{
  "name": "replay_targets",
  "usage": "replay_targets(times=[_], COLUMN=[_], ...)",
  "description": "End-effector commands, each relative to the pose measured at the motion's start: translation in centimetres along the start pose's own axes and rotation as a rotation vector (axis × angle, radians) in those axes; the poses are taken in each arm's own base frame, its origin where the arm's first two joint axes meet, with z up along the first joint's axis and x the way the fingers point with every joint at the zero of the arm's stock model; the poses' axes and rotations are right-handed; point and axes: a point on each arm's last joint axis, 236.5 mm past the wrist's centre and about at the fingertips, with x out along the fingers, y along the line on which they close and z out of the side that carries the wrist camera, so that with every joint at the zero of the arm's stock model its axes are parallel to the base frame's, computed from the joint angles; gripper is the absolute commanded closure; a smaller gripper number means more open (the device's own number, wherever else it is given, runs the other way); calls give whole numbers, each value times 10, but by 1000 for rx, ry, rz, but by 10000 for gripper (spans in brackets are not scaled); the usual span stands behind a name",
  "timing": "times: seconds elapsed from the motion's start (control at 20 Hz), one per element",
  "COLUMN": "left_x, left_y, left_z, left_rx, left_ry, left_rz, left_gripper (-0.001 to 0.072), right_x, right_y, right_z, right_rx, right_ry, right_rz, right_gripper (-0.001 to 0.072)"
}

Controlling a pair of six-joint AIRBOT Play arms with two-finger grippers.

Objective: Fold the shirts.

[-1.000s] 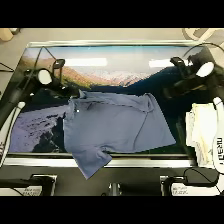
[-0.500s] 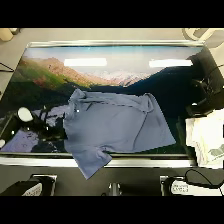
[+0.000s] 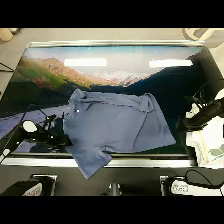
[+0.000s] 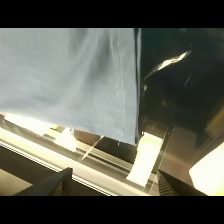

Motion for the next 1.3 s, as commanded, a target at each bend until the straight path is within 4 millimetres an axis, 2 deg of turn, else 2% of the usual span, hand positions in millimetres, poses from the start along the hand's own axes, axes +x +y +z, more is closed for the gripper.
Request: replay_targets(times=[0.0,0.05,0.1,0.15,0.2,0.45,0.65,0.75,0.9,1.0,1.05,1.1,1.15,1.2,1.25], left_x=[13,16,16,15,14,1,-8,-12,-17,-17,-17,-17,-17,-19,-23], left_y=[-3,-4,-5,-6,-7,-16,-24,-28,-30,-31,-31,-31,-31,-31,-32], left_z=[0,2,4,6,8,21,24,24,28,29,29,29,29,29,32], left_rx=[15,23,29,31,36,65,94,112,119,119,120,120,120,122,133], left_ry=[10,6,-4,-9,-15,-68,-104,-123,-152,-157,-157,-157,-157,-162,-175], left_rz=[6,10,11,10,10,-1,-8,-11,-15,-16,-16,-15,-15,-16,-14], left_gripper=[205,350,526,646,678,678,678,678,678,678,678,678,678,679,679], right_x=[17,23,28,33,37,59,79,84,85,85,87,89,91,93,91], right_y=[3,5,7,7,7,1,-1,0,1,5,6,7,11,14,16], right_z=[-11,-15,-20,-22,-24,-26,-27,-19,0,4,4,6,10,15,19], right_rx=[-9,-14,-14,-16,-14,-2,6,14,44,48,38,22,-12,-42,-65], right_ry=[37,53,68,76,78,76,95,68,-10,-22,-13,-6,-4,-1,5], right_rz=[28,41,54,61,63,51,81,98,104,122,116,99,86,67,45], right_gripper=[82,76,76,76,76,78,101,111,207,236,393,419,477,681,692])
